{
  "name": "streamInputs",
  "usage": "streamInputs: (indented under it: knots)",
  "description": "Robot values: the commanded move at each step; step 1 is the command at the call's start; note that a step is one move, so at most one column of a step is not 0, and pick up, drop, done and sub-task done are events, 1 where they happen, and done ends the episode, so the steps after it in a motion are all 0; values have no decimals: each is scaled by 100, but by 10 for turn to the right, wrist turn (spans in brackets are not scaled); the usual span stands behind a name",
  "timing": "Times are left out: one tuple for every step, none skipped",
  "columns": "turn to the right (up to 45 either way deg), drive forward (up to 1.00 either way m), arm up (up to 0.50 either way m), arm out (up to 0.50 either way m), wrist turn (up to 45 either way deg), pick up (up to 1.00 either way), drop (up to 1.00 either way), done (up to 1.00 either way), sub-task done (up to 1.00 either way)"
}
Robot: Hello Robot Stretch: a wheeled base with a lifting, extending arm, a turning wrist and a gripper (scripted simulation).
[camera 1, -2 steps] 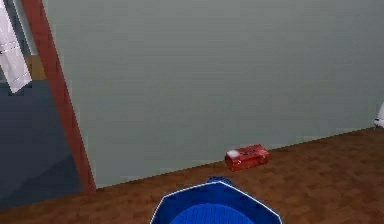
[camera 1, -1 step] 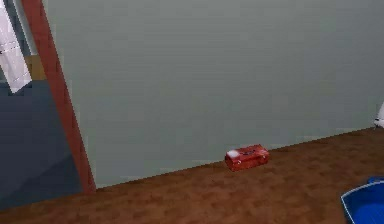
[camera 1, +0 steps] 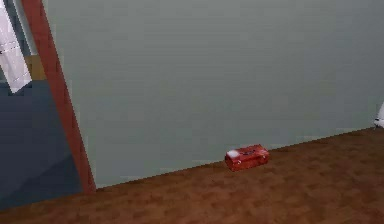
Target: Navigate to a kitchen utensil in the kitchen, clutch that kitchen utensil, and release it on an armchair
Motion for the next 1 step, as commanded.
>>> streamInputs:
  knots:
    - [0, 0, 0, 0, 180, 0, 0, 0, 0]
